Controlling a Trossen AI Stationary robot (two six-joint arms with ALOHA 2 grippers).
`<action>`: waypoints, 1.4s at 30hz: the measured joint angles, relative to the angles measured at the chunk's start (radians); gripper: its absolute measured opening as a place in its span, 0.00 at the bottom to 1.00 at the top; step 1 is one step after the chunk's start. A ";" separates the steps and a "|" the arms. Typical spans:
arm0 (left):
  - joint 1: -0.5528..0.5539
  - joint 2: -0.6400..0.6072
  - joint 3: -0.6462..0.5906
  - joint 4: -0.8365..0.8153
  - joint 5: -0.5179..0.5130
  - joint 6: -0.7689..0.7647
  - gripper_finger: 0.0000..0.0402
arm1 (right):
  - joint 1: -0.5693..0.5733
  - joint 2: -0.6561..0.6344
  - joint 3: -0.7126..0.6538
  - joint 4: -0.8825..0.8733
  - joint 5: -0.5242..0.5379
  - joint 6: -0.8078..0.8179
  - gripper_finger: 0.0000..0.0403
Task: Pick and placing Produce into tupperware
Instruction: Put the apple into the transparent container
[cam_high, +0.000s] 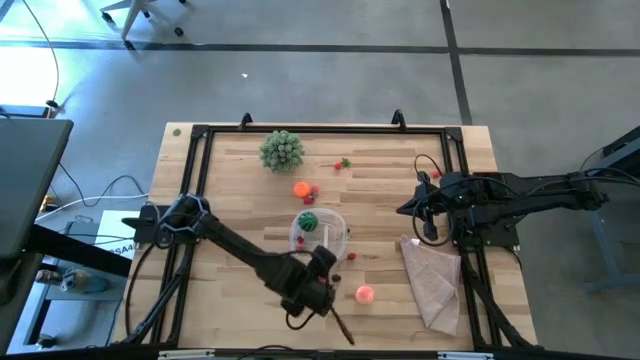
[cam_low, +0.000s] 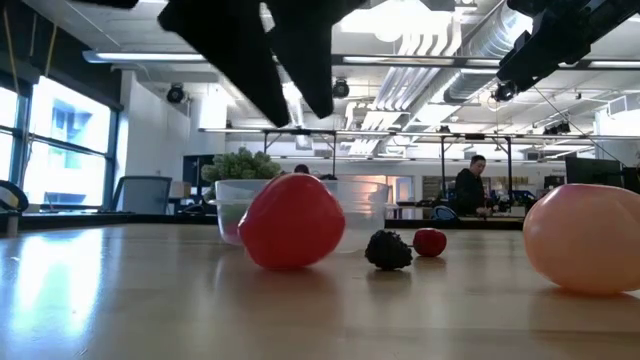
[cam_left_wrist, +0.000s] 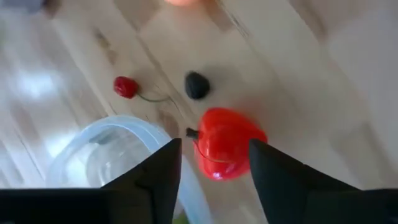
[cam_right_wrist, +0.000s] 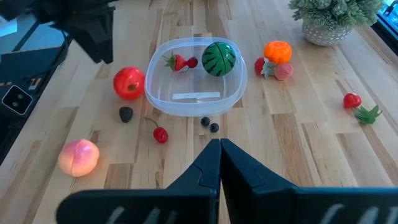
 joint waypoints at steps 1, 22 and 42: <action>-0.010 0.000 0.006 0.003 -0.011 -0.062 0.42 | 0.000 0.000 0.000 0.000 0.000 0.000 0.00; -0.040 -0.001 -0.031 0.064 -0.103 -0.862 0.31 | 0.000 0.000 0.000 0.000 0.000 0.000 0.00; -0.057 -0.009 -0.043 0.051 -0.087 -0.740 0.32 | 0.000 0.000 0.000 0.000 0.000 0.000 0.00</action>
